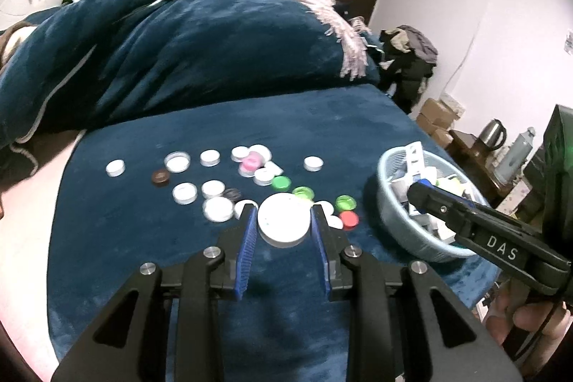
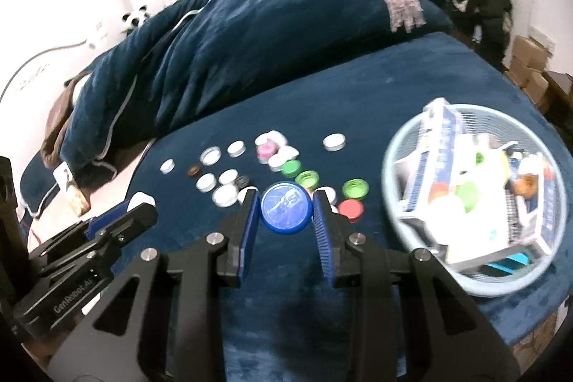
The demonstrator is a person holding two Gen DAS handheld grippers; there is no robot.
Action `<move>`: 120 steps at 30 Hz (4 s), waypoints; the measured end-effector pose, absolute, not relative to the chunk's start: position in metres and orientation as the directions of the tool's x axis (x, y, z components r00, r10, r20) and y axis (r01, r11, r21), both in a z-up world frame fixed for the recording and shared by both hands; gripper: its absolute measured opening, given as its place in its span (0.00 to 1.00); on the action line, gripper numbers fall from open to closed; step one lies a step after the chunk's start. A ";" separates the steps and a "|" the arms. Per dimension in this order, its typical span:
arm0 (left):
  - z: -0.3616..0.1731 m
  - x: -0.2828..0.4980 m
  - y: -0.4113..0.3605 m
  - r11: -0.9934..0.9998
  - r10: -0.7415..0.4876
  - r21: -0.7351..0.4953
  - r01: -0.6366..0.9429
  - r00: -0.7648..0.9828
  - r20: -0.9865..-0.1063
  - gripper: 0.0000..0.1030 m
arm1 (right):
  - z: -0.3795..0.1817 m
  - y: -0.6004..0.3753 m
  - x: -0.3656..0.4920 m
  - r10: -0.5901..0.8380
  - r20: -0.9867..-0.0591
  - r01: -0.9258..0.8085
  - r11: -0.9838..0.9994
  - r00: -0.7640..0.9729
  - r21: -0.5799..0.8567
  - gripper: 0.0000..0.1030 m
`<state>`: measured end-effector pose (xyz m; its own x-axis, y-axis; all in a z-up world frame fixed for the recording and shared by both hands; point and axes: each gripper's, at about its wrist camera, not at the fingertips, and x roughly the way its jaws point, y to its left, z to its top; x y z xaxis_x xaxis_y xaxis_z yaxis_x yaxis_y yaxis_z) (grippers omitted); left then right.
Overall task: Organize objects
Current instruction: 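Carry the blue cap and white cap over the white mesh basket, then open both tools to drop the caps into the basket, then move both open tools back over the cap pile, then grasp a white cap with the right tool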
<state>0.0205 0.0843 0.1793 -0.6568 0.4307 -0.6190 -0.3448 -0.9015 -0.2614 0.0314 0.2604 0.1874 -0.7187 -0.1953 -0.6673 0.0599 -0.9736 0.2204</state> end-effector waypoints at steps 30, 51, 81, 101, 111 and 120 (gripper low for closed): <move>0.196 -0.027 0.323 -0.762 0.566 -0.236 -0.603 -0.442 -0.696 0.99 | 0.198 0.462 0.032 0.005 -0.639 -0.373 -0.816 -0.769 0.442 0.58; 0.119 -0.017 0.076 -0.983 0.181 -0.163 -0.083 -0.555 -0.812 0.99 | 0.210 0.253 0.032 -0.217 -0.593 0.207 -0.975 -0.775 0.086 0.86; 0.000 -0.014 -0.025 -0.992 0.035 -0.089 0.092 -0.467 -0.884 1.00 | 0.065 0.151 -0.019 -0.278 -0.865 0.275 -0.946 -0.418 0.171 0.96; 0.026 -0.030 -0.058 -0.977 0.044 -0.133 0.168 -0.449 -0.892 0.99 | 0.061 0.093 -0.098 -0.424 -0.799 0.423 -0.874 -0.426 0.238 0.96; 0.031 -0.025 -0.086 -0.949 0.027 -0.166 0.268 -0.457 -0.889 0.99 | 0.054 0.120 -0.039 -0.513 -0.801 0.439 -0.824 -0.307 0.359 0.96; 0.033 -0.022 -0.087 -0.950 0.036 -0.174 0.258 -0.465 -0.885 0.99 | 0.077 0.127 -0.045 -0.387 -0.789 0.386 -0.899 -0.477 0.207 0.96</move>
